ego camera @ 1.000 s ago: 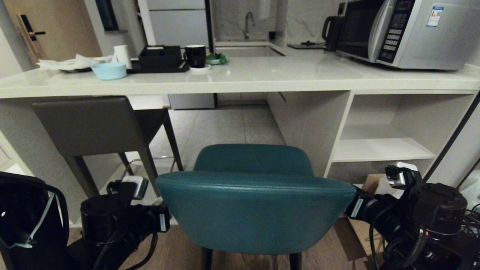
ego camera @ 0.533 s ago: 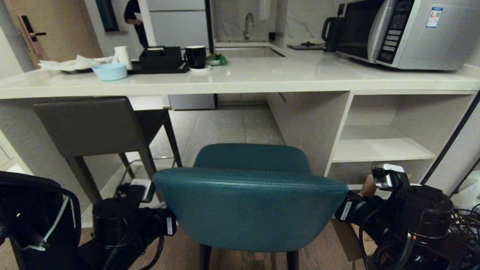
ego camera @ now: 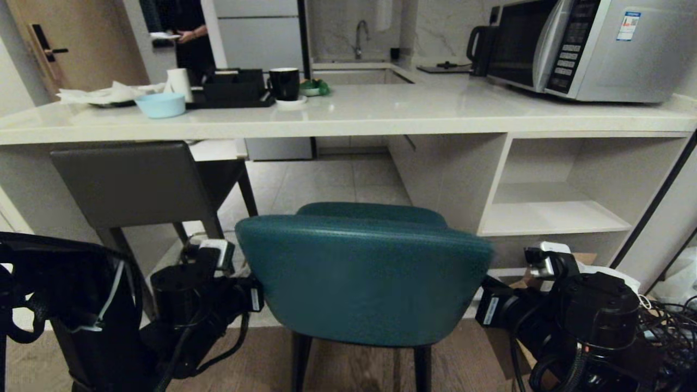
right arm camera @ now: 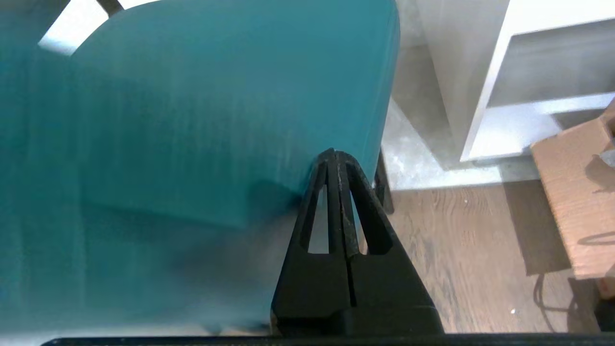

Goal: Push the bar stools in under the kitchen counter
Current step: Pull the gray chair out from under the dining table

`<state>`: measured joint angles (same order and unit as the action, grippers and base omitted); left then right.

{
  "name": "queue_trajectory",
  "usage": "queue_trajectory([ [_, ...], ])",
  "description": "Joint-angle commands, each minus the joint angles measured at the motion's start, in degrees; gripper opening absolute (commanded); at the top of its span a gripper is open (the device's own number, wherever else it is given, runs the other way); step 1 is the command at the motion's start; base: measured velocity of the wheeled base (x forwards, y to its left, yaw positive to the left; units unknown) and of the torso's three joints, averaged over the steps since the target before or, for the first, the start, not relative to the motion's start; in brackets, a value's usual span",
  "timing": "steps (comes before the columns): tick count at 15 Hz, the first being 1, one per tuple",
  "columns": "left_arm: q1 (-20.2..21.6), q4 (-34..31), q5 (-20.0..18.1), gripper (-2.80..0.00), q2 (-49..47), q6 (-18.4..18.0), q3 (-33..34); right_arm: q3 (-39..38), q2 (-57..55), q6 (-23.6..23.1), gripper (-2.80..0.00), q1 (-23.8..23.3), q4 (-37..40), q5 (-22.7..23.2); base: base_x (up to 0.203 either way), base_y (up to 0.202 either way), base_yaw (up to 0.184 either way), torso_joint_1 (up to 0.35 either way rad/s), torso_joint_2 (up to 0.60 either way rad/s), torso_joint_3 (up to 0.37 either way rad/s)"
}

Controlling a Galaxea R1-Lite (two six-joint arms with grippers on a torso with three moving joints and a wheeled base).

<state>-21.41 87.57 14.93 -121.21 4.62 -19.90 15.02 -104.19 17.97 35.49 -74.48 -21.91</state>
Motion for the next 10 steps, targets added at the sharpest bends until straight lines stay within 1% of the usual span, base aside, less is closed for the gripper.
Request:
queue_trajectory([
  [1,1.14,0.1,0.4,-2.8,-3.05,-0.43,-2.37,0.18,-0.49,0.14,-2.8,0.01,-0.4,-0.07,0.0,0.0,0.0,0.0,0.0,0.0],
  [3,1.44,0.1,0.45,-2.8,-4.84,-1.34,-3.83,0.1,-0.4,0.05,-2.8,0.01,-0.4,-0.07,0.0,0.0,0.0,0.0,0.0,0.0],
  [6,1.46,0.1,0.45,-2.8,-3.82,-1.19,-1.56,0.01,-0.23,0.18,-2.8,-0.57,-0.39,-0.07,0.0,0.0,0.0,0.0,0.0,0.0],
  [7,1.41,0.1,0.32,-2.8,-2.8,-1.13,-0.34,-0.05,-0.33,0.22,-2.8,-1.59,-0.4,-0.02,0.0,0.0,0.0,0.0,0.0,0.0],
  [10,0.76,0.1,0.2,-2.8,-0.62,-1.02,1.85,0.15,-0.52,0.15,-2.8,-7.03,-0.35,0.33,0.0,0.0,0.0,0.0,0.0,0.0],
])
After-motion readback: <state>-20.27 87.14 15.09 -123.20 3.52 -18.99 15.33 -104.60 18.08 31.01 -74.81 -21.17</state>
